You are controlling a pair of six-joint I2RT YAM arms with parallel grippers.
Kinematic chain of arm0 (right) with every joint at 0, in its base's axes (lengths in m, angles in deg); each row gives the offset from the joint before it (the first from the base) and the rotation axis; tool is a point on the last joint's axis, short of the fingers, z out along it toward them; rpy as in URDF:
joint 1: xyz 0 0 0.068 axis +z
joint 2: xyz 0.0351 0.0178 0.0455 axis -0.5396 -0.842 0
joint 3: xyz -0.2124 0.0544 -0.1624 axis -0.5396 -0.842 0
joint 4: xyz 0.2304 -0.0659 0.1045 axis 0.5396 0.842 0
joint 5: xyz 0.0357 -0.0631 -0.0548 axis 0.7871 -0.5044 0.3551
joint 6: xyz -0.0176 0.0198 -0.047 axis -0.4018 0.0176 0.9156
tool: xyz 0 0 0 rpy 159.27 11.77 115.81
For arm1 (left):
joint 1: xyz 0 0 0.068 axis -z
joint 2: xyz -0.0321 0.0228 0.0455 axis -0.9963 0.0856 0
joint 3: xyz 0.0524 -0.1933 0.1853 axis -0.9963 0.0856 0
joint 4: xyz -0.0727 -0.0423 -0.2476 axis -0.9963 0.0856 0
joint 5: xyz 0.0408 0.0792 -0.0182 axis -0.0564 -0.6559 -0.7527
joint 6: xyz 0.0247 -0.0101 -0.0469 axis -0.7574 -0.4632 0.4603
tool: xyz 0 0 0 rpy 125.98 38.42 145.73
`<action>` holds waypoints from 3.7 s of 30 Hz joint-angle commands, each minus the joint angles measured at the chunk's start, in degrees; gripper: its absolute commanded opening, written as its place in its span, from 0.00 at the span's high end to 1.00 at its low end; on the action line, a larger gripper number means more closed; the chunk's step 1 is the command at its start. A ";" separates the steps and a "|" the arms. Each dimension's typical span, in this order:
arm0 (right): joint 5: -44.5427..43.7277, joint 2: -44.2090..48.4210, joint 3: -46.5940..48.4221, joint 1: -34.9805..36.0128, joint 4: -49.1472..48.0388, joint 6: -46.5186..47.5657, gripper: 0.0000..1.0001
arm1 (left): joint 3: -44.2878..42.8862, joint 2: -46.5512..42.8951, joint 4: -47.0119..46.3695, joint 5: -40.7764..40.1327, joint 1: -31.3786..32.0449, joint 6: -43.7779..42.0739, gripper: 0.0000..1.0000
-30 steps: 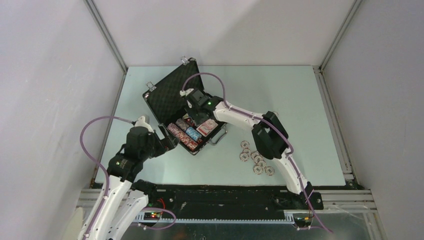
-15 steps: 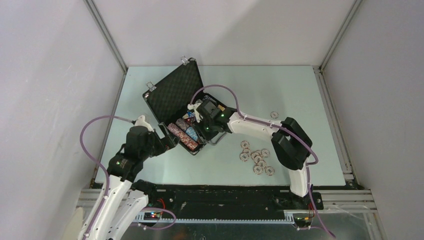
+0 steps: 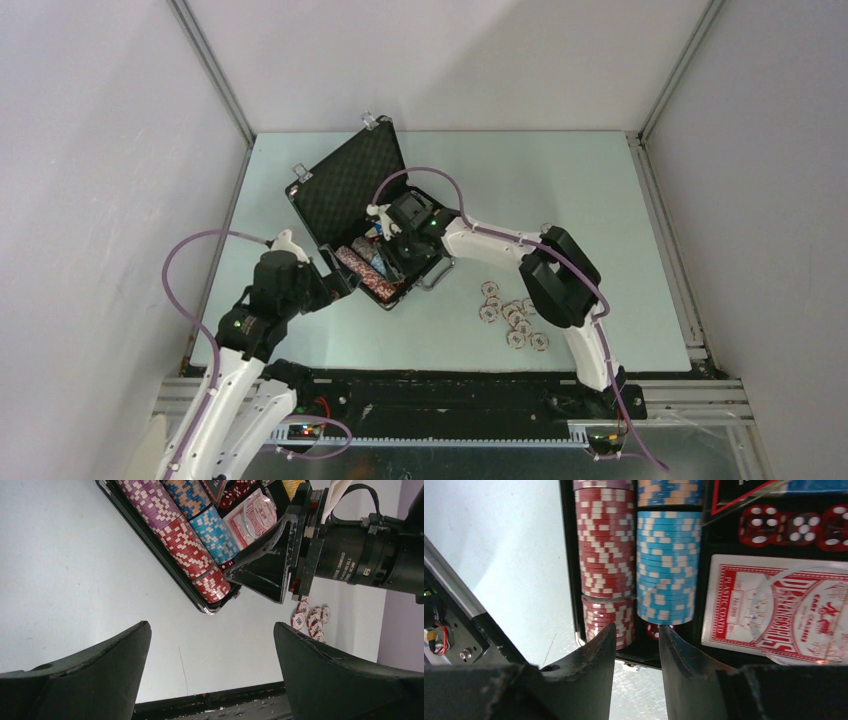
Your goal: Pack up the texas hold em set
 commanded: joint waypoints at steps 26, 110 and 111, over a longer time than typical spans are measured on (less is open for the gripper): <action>4.19 -9.93 10.54 -0.52 12.93 10.24 0.63 | -1.20 -1.20 -0.80 -0.06 0.16 0.67 0.00; -2.85 -10.49 19.85 -0.51 17.85 3.30 0.65 | -0.80 -1.05 0.01 0.63 0.16 0.02 0.00; -3.11 -10.61 19.62 -0.44 17.96 3.51 0.65 | -0.83 -1.02 0.15 0.58 0.16 -0.11 0.00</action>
